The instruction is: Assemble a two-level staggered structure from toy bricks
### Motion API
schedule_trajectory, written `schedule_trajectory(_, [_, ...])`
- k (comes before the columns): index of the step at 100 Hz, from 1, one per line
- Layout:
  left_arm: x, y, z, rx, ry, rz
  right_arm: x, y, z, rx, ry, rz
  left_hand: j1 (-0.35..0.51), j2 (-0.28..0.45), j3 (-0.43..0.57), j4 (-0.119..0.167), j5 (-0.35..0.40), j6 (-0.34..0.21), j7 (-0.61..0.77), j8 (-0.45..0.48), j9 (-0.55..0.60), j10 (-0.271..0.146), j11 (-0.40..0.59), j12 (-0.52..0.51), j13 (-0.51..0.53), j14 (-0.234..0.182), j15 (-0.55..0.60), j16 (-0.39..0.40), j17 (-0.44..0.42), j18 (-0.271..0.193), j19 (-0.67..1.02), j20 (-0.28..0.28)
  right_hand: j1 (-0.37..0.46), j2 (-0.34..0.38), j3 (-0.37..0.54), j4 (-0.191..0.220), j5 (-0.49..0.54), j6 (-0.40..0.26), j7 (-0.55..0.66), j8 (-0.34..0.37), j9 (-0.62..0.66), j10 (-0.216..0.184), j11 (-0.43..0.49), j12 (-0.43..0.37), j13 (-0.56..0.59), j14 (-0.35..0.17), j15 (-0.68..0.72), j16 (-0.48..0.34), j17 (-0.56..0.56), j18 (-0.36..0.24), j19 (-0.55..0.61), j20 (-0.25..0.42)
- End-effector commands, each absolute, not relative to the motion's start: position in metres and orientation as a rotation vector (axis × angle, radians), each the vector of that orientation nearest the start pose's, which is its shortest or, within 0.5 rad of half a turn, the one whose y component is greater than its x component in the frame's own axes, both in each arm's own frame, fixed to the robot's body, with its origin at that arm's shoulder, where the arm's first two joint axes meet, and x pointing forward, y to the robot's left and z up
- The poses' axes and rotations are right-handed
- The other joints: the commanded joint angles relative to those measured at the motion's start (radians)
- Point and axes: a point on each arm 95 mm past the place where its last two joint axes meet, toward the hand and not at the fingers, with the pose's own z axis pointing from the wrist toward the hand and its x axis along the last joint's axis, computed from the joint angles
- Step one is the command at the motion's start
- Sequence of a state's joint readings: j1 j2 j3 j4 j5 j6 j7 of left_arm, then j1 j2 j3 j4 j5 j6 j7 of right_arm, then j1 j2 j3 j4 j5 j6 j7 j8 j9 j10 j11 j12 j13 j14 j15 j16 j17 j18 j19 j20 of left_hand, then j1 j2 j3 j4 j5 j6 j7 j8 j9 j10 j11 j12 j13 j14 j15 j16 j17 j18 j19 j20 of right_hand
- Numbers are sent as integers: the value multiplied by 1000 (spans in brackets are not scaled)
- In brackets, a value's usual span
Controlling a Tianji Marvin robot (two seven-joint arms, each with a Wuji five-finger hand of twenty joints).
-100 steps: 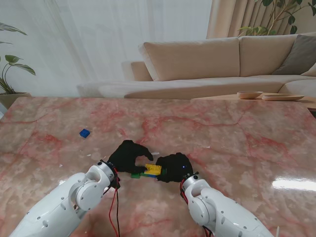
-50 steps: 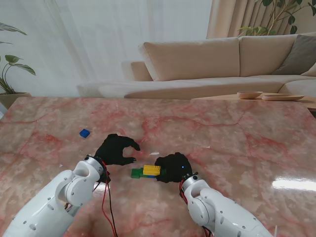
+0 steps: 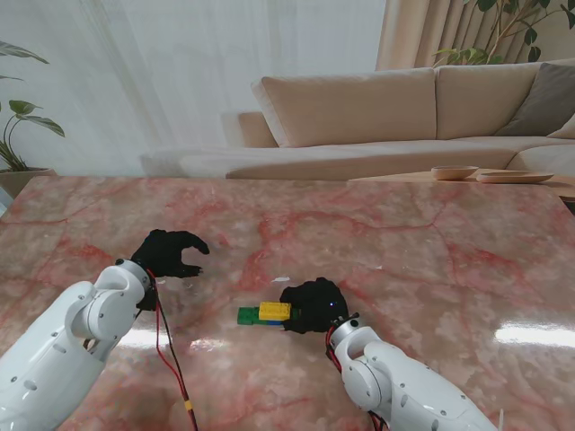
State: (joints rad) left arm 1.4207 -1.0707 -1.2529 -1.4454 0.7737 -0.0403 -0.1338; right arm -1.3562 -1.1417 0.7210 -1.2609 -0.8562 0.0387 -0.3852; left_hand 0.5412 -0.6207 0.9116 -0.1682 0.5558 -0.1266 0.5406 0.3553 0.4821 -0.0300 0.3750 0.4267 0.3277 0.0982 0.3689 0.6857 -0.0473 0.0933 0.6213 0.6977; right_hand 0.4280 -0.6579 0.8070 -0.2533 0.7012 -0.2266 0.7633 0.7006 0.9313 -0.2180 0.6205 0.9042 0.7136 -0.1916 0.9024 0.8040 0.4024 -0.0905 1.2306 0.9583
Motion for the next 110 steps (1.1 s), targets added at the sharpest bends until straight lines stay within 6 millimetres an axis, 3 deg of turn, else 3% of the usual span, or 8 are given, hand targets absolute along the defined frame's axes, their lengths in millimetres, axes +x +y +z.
schedule_trajectory(1, [458, 63, -317, -1478, 1469, -1409, 381, 92, -417, 1158, 1600, 1623, -45, 28, -13, 22, -44, 15, -28, -17, -50, -9, -18, -18, -27, -25, -29, -13, -12, -20, -8, 18, 72, 34, 90, -16, 65, -159, 69, 18, 28, -37, -6, 28, 15, -33, 14, 16, -5, -8, 15, 31])
schedule_trajectory(5, [463, 67, -316, -1484, 1472, -1394, 381, 92, -417, 1159, 1601, 1623, -46, 31, -13, 24, -58, 20, -48, -27, -78, 7, -25, -34, -32, -28, -33, -19, -13, -20, 5, 23, 72, 33, 89, -16, 65, -160, 69, 17, 28, -38, -7, 28, 15, -33, 14, 16, -5, -8, 15, 31])
schedule_trajectory(21, [481, 81, -311, -1505, 1488, -1338, 381, 92, -417, 1164, 1601, 1618, -43, 32, -12, 27, -115, 35, -122, -67, -131, -30, -44, -92, -41, -60, -92, -92, -9, -29, 41, 15, 71, 35, 88, -15, 62, -156, 69, 17, 26, -35, -9, 30, 13, -32, 14, 16, -7, -7, 15, 32])
schedule_trajectory(50, [513, 101, -307, -1569, 1600, -1221, 382, 92, -416, 1171, 1610, 1611, -1, 82, 47, 58, -213, 36, -254, -139, -261, -60, -96, -181, -114, -120, -177, -209, -1, -68, -22, -83, 71, 35, 86, -14, 62, -154, 70, 18, 27, -34, -9, 32, 13, -31, 15, 17, -7, -7, 14, 33])
schedule_trajectory(72, [528, 108, -307, -1590, 1654, -1147, 383, 92, -415, 1176, 1619, 1605, 38, 95, 105, 75, -261, 18, -348, -195, -282, -72, -197, -245, -165, -125, -196, -244, -6, -54, -42, -92, 70, 34, 86, -14, 63, -154, 71, 18, 28, -33, -9, 33, 15, -32, 16, 17, -8, -5, 14, 34])
schedule_trajectory(87, [538, 114, -310, -1601, 1685, -1104, 384, 92, -415, 1177, 1624, 1603, 110, 89, 149, 80, -274, 24, -371, -208, -285, -73, -207, -251, -164, -124, -191, -243, -4, -62, -44, -88, 70, 34, 85, -14, 65, -155, 71, 18, 29, -34, -9, 33, 15, -31, 17, 18, -9, -4, 14, 35])
schedule_trajectory(95, [543, 117, -314, -1618, 1699, -1086, 385, 91, -414, 1179, 1625, 1601, 183, 82, 185, 72, -281, 26, -385, -217, -288, -73, -216, -257, -174, -140, -193, -248, 2, -105, -106, -130, 71, 34, 86, -14, 64, -155, 71, 18, 30, -33, -8, 33, 16, -32, 17, 18, -9, -4, 14, 35])
schedule_trajectory(110, [550, 123, -322, -1631, 1737, -1041, 385, 91, -414, 1181, 1629, 1599, 283, 97, 183, 65, -310, 1, -407, -230, -299, -80, -254, -281, -192, -148, -197, -259, 5, -102, -124, -141, 70, 34, 86, -14, 67, -155, 72, 18, 32, -33, -8, 34, 18, -31, 17, 18, -8, -4, 14, 36])
